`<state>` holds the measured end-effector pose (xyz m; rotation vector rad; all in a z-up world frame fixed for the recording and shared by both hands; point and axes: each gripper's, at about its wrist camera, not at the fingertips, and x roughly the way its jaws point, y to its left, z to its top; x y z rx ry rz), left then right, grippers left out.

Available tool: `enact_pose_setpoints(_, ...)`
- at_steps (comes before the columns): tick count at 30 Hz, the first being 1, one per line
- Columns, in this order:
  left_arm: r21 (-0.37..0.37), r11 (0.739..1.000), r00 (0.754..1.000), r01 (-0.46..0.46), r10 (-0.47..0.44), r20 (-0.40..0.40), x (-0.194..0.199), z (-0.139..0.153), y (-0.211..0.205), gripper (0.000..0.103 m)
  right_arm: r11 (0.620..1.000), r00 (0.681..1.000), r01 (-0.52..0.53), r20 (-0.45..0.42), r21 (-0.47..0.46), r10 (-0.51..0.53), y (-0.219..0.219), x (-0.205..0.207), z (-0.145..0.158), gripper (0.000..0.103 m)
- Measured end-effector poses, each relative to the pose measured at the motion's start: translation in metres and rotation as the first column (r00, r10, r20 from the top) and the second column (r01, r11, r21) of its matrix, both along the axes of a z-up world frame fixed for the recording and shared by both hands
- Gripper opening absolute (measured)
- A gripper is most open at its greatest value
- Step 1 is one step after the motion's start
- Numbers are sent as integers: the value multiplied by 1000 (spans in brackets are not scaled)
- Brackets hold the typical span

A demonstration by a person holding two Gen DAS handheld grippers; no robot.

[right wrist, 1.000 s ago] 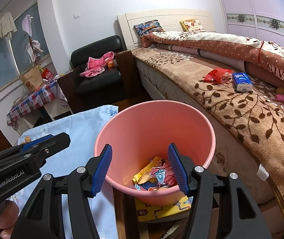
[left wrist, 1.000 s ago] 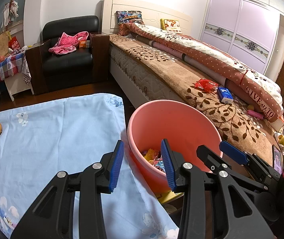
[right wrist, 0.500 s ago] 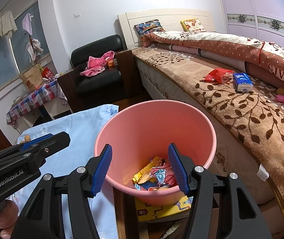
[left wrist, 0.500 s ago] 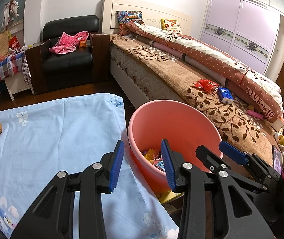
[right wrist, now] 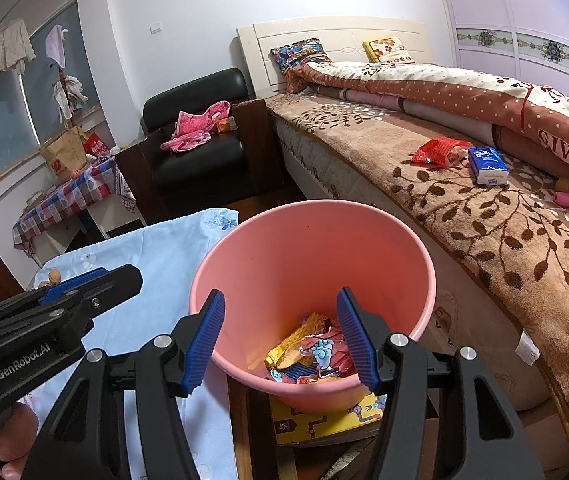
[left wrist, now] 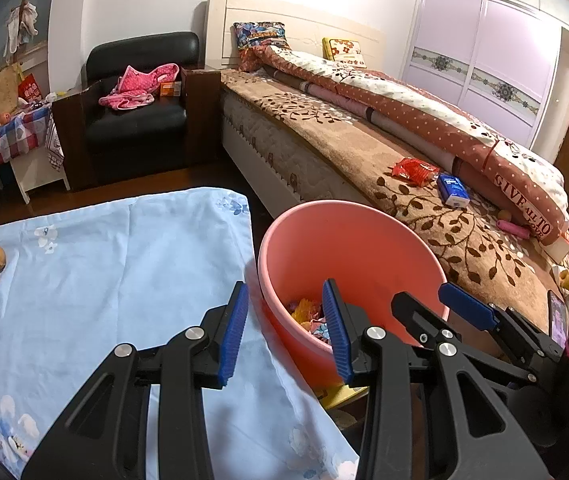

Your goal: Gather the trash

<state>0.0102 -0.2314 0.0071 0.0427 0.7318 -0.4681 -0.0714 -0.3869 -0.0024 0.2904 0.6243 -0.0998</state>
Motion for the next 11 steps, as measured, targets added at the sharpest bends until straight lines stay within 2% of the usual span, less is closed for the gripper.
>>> enact_pose_setpoints(11, 0, 1000, 1000, -1, 1, -15, 3, -2, 1, 39, 1000, 1000, -1, -2, 0, 1, 2, -1, 0, 58)
